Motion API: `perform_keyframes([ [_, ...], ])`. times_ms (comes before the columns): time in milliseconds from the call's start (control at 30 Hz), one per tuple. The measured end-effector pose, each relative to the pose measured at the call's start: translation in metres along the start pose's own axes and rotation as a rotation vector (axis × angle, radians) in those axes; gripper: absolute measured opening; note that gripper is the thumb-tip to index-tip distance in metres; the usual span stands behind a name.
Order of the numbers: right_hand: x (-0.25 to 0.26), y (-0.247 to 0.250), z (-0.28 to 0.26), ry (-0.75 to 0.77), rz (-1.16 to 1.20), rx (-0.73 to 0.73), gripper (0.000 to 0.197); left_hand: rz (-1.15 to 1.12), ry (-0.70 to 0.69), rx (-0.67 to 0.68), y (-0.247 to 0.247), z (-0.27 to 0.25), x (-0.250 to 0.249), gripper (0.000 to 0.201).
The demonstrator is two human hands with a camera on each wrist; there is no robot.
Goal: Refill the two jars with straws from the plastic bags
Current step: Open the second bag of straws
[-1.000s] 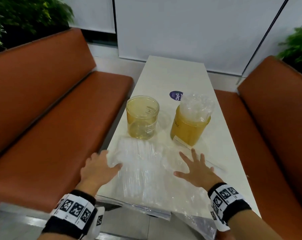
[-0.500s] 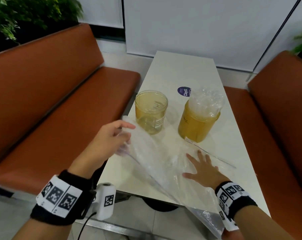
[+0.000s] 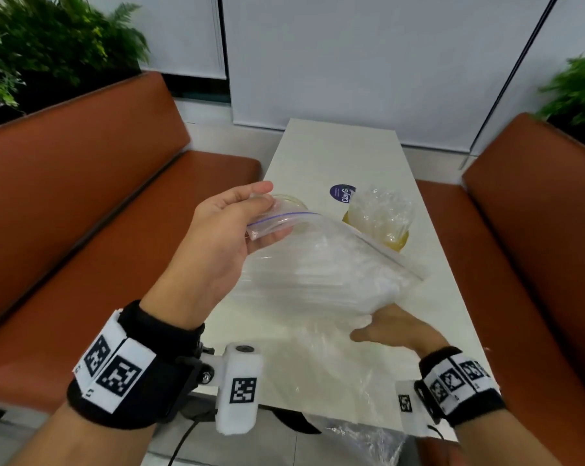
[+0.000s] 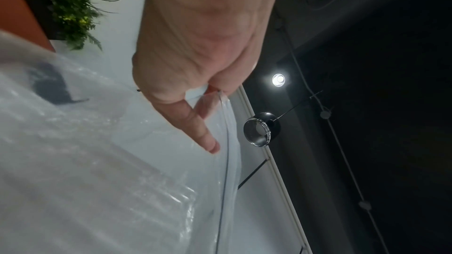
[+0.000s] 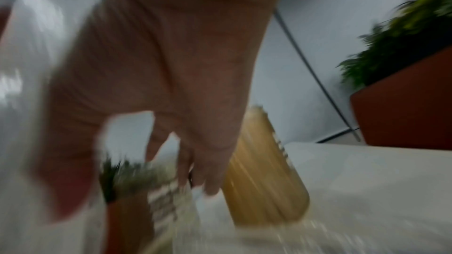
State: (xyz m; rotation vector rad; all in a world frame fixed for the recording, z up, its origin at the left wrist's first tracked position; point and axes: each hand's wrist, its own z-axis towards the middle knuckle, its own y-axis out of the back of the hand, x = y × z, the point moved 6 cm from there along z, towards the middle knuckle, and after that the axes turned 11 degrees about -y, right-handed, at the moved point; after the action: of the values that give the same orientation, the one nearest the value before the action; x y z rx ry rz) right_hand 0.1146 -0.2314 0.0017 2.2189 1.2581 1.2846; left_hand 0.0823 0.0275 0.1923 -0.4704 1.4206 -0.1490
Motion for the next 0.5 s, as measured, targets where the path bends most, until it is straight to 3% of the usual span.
perform_keyframes([
  [67,0.011,0.021,-0.015,0.098,0.178,0.137,0.101,-0.06,0.011,-0.057,0.0,0.0,0.005,0.018],
  [100,0.018,0.03,-0.022,0.153,0.277,0.153,0.099,-0.091,0.02,-0.073,-0.001,-0.001,0.005,0.018],
  [167,0.034,0.046,-0.034,0.246,0.487,0.075,0.072,-0.114,0.036,-0.06,-0.004,-0.002,0.005,0.019],
  [233,0.047,0.06,-0.038,0.322,0.665,-0.009,0.072,0.01,0.041,0.003,-0.007,-0.003,0.002,0.021],
  [367,0.077,0.092,-0.041,0.513,0.908,-0.103,0.071,0.501,-0.019,0.278,-0.012,-0.009,-0.002,0.035],
  [433,0.087,0.111,-0.037,0.568,1.015,-0.137,0.082,0.595,-0.057,0.45,-0.02,-0.019,-0.004,0.05],
  [500,0.096,0.12,-0.03,0.578,1.019,-0.166,0.075,0.653,-0.022,0.598,-0.027,-0.029,-0.002,0.059],
])
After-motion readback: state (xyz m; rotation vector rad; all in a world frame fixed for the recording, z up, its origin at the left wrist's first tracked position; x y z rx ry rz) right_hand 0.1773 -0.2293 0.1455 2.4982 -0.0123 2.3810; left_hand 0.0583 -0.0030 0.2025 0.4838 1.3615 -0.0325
